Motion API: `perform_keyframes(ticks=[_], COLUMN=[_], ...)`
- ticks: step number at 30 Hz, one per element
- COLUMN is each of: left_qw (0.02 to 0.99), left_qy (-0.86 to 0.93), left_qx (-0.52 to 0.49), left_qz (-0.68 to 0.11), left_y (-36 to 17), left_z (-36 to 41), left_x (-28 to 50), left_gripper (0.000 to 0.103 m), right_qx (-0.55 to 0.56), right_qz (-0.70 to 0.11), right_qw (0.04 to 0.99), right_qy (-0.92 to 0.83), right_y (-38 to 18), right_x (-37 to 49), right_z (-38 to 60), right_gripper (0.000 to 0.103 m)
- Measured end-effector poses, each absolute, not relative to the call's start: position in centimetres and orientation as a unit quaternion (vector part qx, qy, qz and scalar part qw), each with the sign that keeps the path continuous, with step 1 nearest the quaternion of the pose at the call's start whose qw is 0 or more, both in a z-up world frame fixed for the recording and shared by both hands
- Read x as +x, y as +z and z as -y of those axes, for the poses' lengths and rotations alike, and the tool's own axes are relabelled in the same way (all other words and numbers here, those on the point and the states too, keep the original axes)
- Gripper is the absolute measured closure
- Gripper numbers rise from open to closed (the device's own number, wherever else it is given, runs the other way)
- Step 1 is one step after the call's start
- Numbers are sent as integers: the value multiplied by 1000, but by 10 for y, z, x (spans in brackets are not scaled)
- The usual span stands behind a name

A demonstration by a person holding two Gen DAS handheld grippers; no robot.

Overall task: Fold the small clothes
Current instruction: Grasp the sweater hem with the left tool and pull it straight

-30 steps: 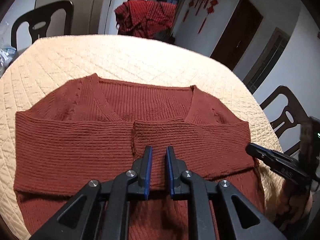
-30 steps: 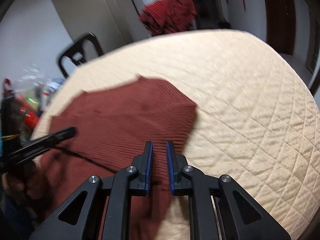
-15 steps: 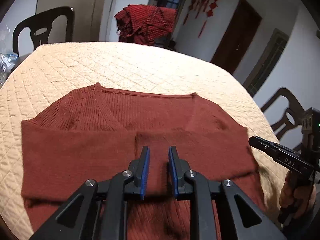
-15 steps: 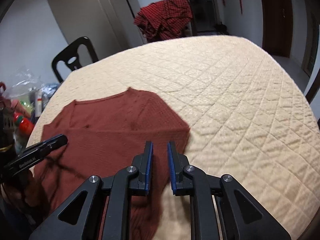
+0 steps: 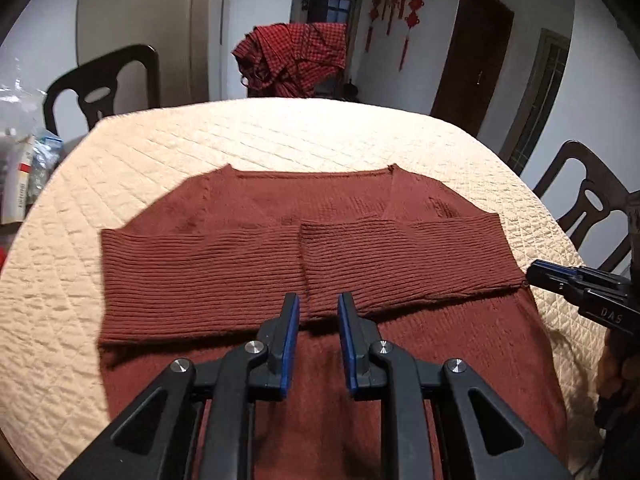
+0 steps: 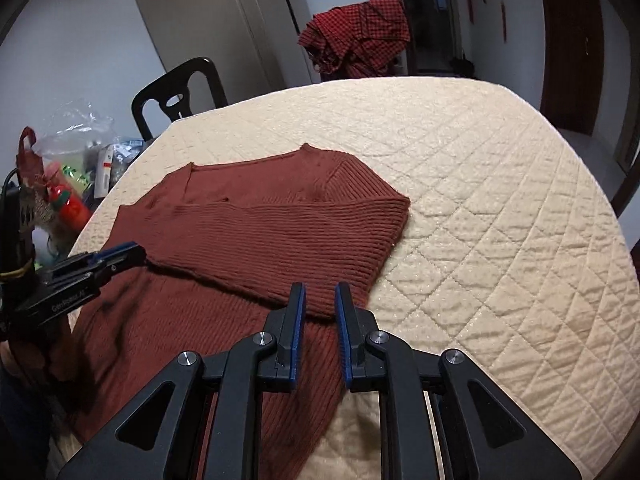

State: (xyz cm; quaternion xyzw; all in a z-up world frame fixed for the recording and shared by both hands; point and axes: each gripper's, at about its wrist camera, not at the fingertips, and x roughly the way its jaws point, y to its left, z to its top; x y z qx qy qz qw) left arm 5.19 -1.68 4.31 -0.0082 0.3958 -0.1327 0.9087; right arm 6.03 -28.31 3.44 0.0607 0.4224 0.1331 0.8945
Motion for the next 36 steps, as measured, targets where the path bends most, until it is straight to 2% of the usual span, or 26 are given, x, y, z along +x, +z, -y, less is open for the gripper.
perform_keyframes(ticks=[2,5,13,26,30,33,35,36], left_qw=[914,921,915,912,913,915,916,916], left_qy=[-116,-75,-6,-14,-17,-18,-22,-25], left_qx=[-5,1,-7,-13,-10,-7,-6,-6], left_qz=[-389,-383,-402,-409,-408,-403,-401,-400], left_y=[45,44,31,25,29,33,35,36], left_z=[9,-5,-45,-51,-50,-52,-54,-56], left_x=[50,52,61,60,53,43,36,30], left_gripper=[81,76,75,75,70,64,62,61], right_qx=[61,59,60,50,53,65,74,80], right_qz=[-423,-422,-440,-447,-448,-446,-443,-442], right_qw=[894,894,887,885,884,883,883,882], right_qy=[138,141,124,123,123,129,136,139], right_y=[34,33,18,21,25,28,30,30], right_x=[59,62,74,70,63,55,48,44], right_z=[281,277,279,279,280,282,284,285], right_gripper=[88,88,88,88,87,81,69,68])
